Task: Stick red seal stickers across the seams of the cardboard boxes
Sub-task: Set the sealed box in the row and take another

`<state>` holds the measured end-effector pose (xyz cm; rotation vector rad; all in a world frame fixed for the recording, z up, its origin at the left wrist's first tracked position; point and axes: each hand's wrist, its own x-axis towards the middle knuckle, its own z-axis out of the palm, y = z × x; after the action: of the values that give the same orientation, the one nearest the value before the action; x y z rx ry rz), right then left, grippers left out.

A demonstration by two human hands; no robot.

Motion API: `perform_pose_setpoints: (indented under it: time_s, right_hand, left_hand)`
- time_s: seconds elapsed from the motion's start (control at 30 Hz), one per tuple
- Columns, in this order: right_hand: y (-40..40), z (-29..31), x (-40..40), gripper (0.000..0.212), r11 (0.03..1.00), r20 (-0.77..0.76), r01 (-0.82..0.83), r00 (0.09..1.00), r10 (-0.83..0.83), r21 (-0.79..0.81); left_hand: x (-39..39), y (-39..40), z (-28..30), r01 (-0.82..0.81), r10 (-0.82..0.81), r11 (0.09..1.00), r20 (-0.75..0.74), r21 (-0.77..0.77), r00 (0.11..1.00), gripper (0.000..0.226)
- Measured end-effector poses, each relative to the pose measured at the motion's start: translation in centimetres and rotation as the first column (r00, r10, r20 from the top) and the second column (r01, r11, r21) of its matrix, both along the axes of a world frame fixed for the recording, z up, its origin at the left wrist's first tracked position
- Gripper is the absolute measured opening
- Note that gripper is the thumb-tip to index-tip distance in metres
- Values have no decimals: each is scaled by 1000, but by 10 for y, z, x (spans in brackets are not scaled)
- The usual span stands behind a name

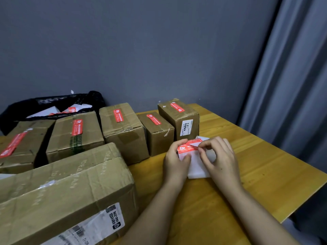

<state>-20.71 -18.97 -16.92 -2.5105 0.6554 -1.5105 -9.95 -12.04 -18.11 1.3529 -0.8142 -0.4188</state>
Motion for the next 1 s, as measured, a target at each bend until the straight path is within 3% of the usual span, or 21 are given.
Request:
perform_pose_setpoints:
  time_s: [0.3,0.47,0.67,0.8,0.9,1.0]
  right_hand:
    - [8,5,-3,11,996,114,-43,992,52,-82]
    - [4,4,-6,10,997,265,-37,964,20,60]
    - [-2,4,-4,1,981,288,-39,957,-17,188]
    - [-2,3,-6,10,975,285,-43,958,-22,220]
    - [0,7,-7,18,967,281,-57,960,-16,250]
    - [9,16,-11,23,937,347,-158,937,43,311]
  left_hand:
    - [-1,-2,1,7,-8,1000,21,29,1000,43]
    - [0,1,3,19,-26,996,79,92,997,51]
    - [-5,2,6,-107,-3,928,295,356,956,72]
    - [-9,11,14,-195,-34,852,422,485,906,82]
    - [-17,24,19,-361,31,816,589,451,807,78]
    - [-27,40,27,-383,137,876,610,294,781,73]
